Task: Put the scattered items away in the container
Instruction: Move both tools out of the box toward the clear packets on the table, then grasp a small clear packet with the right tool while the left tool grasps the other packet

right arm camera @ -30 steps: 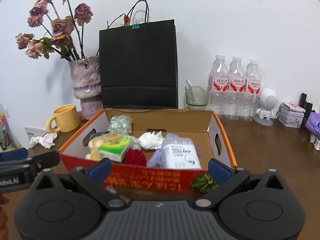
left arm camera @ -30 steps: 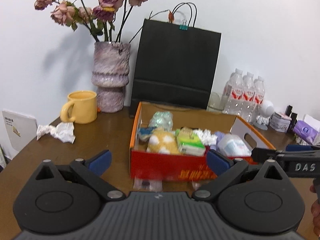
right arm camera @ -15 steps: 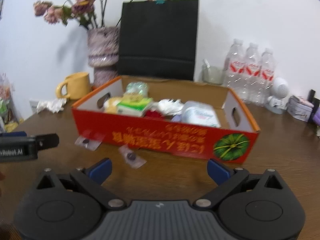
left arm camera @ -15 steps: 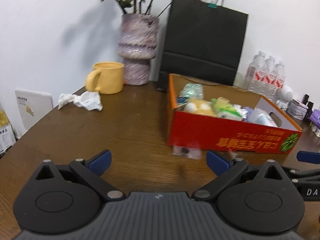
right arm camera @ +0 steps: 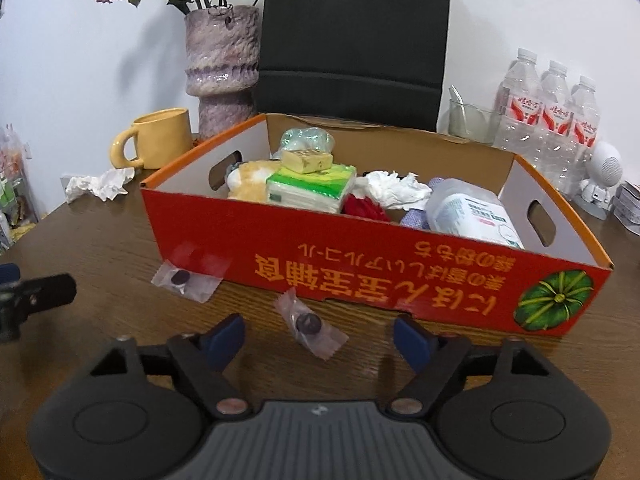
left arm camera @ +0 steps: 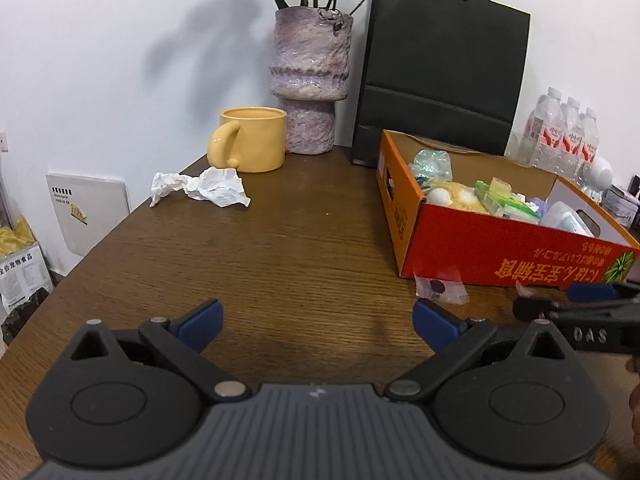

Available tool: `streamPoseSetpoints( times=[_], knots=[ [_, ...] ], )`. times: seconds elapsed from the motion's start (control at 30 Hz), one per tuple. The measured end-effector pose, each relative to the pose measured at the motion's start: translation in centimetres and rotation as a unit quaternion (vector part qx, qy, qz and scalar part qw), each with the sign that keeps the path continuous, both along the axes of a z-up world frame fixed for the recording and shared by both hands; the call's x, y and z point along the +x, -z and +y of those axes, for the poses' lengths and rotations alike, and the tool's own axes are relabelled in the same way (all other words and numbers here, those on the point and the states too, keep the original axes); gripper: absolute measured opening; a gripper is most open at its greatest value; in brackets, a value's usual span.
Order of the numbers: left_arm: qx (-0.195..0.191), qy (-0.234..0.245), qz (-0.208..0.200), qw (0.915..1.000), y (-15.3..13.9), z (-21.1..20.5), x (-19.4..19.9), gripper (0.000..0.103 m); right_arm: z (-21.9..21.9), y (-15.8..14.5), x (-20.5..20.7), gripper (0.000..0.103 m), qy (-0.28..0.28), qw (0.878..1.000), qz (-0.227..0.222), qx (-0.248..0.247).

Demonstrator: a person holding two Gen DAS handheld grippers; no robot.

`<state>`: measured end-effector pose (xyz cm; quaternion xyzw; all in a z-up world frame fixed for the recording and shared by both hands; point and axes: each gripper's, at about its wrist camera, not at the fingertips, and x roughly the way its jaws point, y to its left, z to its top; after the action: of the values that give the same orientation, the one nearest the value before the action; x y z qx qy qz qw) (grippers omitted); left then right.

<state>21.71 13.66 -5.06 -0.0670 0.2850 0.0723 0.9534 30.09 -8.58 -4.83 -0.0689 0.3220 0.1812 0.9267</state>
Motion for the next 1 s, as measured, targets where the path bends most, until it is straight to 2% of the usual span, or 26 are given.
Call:
streamPoseSetpoints(
  times=[0.07,0.1,0.17,0.2,0.23,0.27,0.77,1.0],
  knots=[
    [0.001,0.001,0.0,1.0,0.1,-0.1,0.0,0.103,0.2,-0.1,0.4,0.072,-0.001,1.0,0.001,0.004],
    [0.001,-0.001,-0.001,1.0,0.1,0.0,0.0,0.103,0.3,-0.1,0.6,0.065,-0.002,1.0,0.005,0.006],
    [0.0,-0.007,-0.002,1.0,0.1,0.1,0.0,0.103,0.4,0.2,1.0,0.04,-0.005,1.0,0.02,0.008],
    [-0.001,-0.009,-0.001,1.0,0.2,0.2,0.0,0.103,0.3,0.3,1.0,0.036,-0.007,1.0,0.022,0.011],
    [-0.003,-0.01,0.001,0.9999,0.2,0.3,0.1,0.103,0.2,0.4,0.9,0.024,-0.009,1.0,0.02,0.011],
    [-0.005,-0.012,0.003,0.9999,0.3,0.3,0.2,0.103,0.2,0.3,0.8,0.017,-0.01,1.0,0.02,0.01],
    [-0.004,-0.022,0.011,0.9997,0.8,0.6,0.3,0.103,-1.2,0.1,-0.1,0.012,-0.003,0.999,0.013,0.031],
    [-0.01,-0.016,-0.009,0.9998,0.3,-1.6,0.4,0.103,-3.0,-0.4,-0.2,0.009,0.008,0.999,0.01,0.046]
  ],
)
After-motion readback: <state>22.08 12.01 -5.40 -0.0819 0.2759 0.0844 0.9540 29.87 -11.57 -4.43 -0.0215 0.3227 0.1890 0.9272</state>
